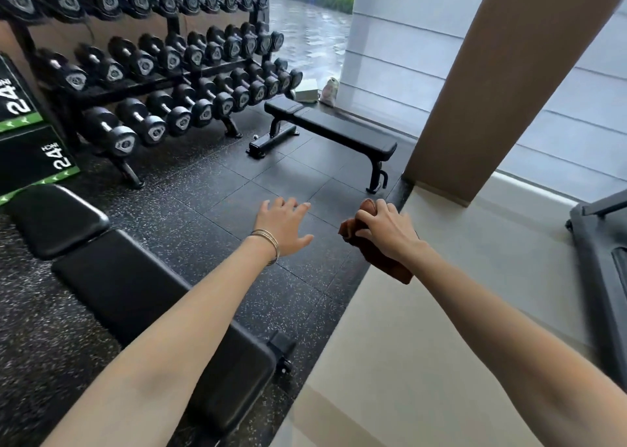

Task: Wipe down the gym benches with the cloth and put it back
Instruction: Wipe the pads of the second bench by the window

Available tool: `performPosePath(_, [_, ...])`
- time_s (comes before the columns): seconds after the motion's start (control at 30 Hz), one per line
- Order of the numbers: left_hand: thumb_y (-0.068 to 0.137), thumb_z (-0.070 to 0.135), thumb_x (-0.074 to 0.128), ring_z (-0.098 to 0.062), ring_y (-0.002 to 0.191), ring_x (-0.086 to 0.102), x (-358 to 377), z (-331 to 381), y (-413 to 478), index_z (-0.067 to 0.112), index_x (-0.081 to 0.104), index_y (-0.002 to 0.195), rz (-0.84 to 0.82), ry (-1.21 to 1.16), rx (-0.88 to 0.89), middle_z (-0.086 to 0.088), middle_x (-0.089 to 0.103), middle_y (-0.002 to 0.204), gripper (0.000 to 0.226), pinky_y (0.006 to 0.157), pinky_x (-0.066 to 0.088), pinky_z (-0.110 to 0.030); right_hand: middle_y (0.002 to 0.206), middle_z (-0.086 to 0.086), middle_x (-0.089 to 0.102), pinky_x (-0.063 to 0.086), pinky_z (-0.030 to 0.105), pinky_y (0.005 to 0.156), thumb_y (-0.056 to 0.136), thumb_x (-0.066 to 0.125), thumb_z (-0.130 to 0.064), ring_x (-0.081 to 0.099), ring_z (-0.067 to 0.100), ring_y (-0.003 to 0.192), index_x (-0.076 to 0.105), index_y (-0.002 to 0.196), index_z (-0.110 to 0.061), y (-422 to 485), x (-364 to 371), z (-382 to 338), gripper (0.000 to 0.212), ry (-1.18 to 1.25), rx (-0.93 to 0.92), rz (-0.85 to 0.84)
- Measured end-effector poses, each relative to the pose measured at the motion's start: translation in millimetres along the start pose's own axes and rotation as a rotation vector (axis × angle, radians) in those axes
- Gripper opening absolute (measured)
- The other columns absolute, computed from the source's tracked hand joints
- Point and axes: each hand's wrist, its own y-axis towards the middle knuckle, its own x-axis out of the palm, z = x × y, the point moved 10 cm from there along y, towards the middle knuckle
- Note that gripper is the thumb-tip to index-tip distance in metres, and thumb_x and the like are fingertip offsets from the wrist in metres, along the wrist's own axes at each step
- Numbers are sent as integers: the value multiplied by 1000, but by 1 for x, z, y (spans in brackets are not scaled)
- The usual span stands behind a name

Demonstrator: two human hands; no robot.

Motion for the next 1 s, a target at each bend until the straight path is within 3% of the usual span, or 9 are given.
performPosePath(0.4, [86, 60, 42, -24, 127, 38, 24, 66, 100, 27, 26, 144, -79, 30, 37, -3, 42, 140, 69, 104, 31, -41, 124, 13, 40, 41, 50, 89, 94, 48, -41, 39, 32, 113, 47, 123, -26, 46, 25, 106, 32, 85, 22, 9])
performPosePath(0.8, [86, 59, 43, -25, 127, 40, 11, 81, 291, 25, 30, 142, 2, 24, 137, -4, 43, 138, 67, 104, 32, -42, 124, 12, 40, 41, 51, 88, 94, 49, -41, 39, 32, 114, 47, 122, -25, 184, 3, 209, 32, 75, 110, 50])
performPosePath(1.0, [87, 60, 42, -24, 127, 38, 43, 87, 353, 25, 28, 143, -59, 34, 145, -3, 42, 140, 68, 103, 33, -41, 122, 12, 40, 39, 48, 86, 93, 50, -41, 40, 32, 112, 48, 121, -26, 241, 28, 242, 31, 98, 101, 21])
